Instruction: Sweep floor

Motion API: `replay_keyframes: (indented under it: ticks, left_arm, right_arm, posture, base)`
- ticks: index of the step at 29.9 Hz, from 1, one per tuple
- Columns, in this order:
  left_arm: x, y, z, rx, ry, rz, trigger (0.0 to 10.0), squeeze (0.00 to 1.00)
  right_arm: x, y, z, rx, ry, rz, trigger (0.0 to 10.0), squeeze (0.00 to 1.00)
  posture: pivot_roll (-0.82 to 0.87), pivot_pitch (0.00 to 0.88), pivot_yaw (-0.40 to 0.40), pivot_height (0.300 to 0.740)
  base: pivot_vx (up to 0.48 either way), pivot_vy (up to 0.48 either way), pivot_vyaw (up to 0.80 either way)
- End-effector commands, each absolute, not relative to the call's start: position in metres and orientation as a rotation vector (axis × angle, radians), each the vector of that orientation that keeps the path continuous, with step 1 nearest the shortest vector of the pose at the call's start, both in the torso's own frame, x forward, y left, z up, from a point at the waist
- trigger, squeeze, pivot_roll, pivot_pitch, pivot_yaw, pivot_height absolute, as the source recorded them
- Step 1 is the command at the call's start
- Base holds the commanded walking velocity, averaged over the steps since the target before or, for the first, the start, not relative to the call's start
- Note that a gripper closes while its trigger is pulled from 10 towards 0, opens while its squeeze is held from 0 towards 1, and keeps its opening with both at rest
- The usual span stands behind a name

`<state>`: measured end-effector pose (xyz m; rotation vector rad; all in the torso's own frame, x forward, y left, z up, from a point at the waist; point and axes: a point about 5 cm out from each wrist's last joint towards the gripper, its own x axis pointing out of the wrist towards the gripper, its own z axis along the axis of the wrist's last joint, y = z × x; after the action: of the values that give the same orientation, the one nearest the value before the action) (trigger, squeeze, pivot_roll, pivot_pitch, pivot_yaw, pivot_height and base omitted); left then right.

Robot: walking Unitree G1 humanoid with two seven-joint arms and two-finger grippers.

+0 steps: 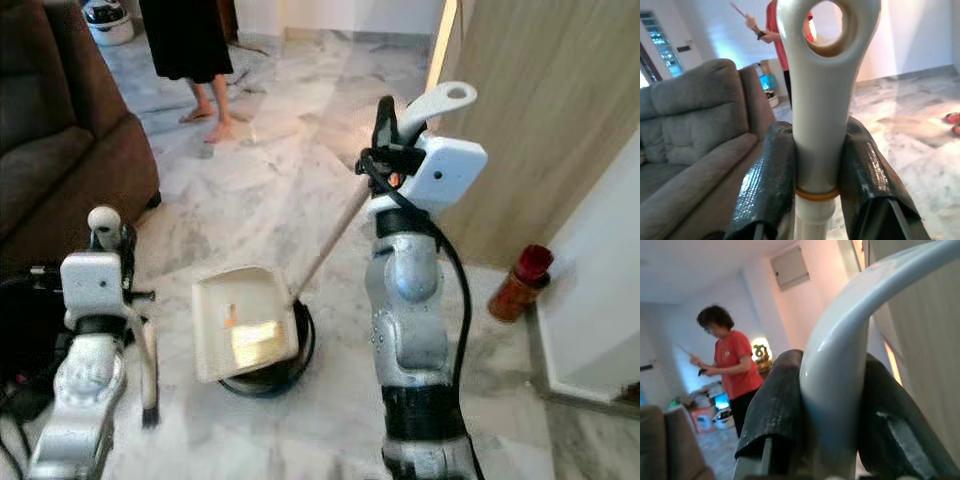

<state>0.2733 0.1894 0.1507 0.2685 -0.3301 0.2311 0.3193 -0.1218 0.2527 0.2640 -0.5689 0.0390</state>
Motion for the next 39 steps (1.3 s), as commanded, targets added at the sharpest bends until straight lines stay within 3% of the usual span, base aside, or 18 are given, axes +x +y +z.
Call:
replay_keyframes:
  ticks: [1,6,20,39]
  left_arm:
    - [0.272,0.191,0.164,0.286,-0.401,0.239,10.0,0.00]
    - [0.272,0.191,0.165,0.282,-0.406,0.236,10.0,0.00]
    - [0.273,0.188,0.167,0.272,-0.428,0.223,10.0,0.00]
    - [0.272,0.184,0.165,0.264,-0.420,0.202,10.0,0.00]
  right_arm:
    - [0.310,-0.115,0.280,0.280,-0.690,0.077,10.0,0.00]
    - [0.305,-0.106,0.290,0.305,-0.718,0.133,10.0,0.00]
    - [0.295,-0.081,0.294,0.348,-0.717,0.259,10.0,0.00]
    - [0.267,-0.028,0.292,0.162,-0.785,0.466,10.0,0.00]
  posture:
    - [0.12,0.107,0.034,0.740]
    - [0.12,0.106,0.032,0.740]
    - [0.12,0.111,0.033,0.740]
    - [0.12,0.114,0.029,0.740]
  base:
    - [0.330,0.000,0.00]
    - [0.321,0.000,0.00]
    - [0.000,0.000,0.00]
    - [0.000,0.000,0.00]
